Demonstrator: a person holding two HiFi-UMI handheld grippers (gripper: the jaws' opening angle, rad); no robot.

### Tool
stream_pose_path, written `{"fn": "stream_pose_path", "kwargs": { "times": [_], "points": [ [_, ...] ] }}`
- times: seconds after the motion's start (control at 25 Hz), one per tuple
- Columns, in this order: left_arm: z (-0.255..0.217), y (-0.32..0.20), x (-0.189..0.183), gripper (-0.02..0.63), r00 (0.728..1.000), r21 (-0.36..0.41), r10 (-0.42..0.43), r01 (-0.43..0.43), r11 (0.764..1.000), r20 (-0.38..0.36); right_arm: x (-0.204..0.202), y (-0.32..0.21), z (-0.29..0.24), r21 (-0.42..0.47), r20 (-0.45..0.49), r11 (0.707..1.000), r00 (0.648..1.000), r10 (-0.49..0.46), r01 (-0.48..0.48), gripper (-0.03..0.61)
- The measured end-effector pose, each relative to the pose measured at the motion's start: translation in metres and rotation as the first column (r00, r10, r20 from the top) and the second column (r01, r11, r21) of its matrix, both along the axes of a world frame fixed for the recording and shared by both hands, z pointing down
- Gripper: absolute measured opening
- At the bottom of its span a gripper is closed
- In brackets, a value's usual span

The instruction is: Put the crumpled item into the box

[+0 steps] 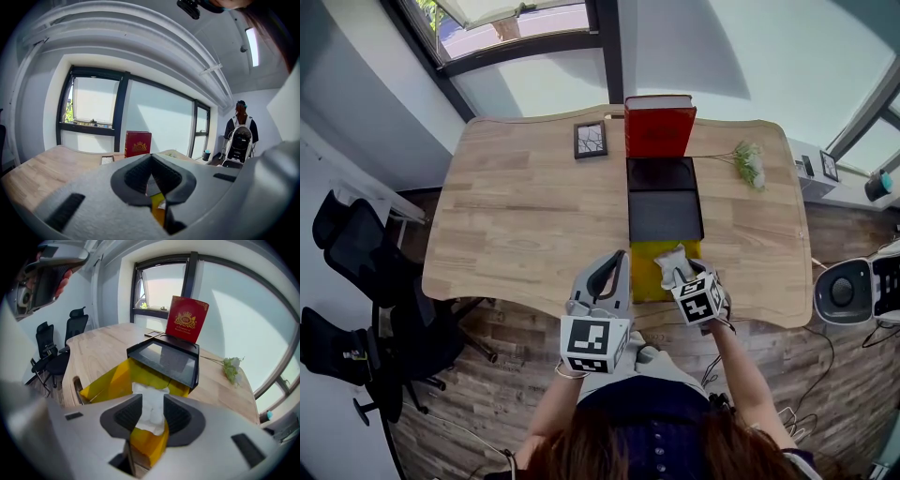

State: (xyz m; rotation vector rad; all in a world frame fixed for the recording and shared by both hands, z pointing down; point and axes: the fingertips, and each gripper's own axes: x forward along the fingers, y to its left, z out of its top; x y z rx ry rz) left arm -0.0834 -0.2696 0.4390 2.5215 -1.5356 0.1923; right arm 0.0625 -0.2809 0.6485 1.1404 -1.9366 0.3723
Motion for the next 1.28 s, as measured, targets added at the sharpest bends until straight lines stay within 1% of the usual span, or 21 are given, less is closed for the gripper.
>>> {"fn": "stream_pose_path", "kwargs": {
  "times": [0.28,0.68,1.28],
  "points": [
    [-0.006,0.004,0.005,0.026,1.0,0.017,0.013,-0.013,1.0,-0.004,0.001,0.0,-0.024,0.051,0.063,0.998,0.997,0.04,-0.043,0.15],
    [-0.013,0.019,0.016,0.026,1.0,0.031,0.027,-0.027,0.999,0.001,-0.002,0.005,-0.071,0.159,0.124,0.986,0.992,0.032,-0.052,0.132],
    [-0.028,0.041,0.032,0.026,1.0,0.07,-0.011,0.01,0.998,0.01,0.008,0.029,-0.132,0.279,0.234,0.957,0.972,0.013,-0.08,0.084]
  ]
}}
